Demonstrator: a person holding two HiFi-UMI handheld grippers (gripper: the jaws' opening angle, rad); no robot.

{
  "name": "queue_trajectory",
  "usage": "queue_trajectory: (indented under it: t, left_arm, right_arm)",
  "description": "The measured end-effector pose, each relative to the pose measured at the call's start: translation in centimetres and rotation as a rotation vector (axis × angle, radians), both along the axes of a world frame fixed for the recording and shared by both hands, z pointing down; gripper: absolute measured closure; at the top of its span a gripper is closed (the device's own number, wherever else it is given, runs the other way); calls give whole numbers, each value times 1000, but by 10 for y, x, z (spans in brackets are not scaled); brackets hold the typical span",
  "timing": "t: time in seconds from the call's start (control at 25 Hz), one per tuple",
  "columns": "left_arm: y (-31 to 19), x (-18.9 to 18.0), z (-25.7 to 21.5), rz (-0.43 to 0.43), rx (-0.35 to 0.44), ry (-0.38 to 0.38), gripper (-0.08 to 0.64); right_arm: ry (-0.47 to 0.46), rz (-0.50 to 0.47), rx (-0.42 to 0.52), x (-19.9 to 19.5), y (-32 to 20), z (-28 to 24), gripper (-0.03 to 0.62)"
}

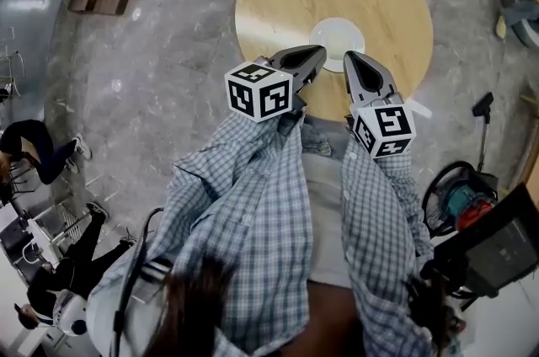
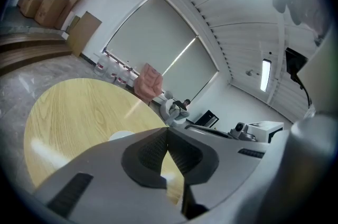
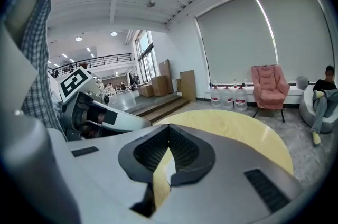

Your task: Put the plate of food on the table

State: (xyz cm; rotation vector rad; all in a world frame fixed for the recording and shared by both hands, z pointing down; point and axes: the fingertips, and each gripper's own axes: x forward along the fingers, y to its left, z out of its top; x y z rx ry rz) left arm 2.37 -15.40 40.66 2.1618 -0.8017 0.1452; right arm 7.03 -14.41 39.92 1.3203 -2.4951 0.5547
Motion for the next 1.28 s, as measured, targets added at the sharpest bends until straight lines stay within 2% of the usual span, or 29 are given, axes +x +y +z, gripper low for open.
queue_trajectory:
  t: [0.68,1.28]
  left_arm:
    - [1,13,6,18,-17,7,552]
    - [2,6,11,-1,-41,5,552]
  right_arm:
    - [22,-9,-28,7,4,9,584]
    - [29,-39,-44,1,6,12,584]
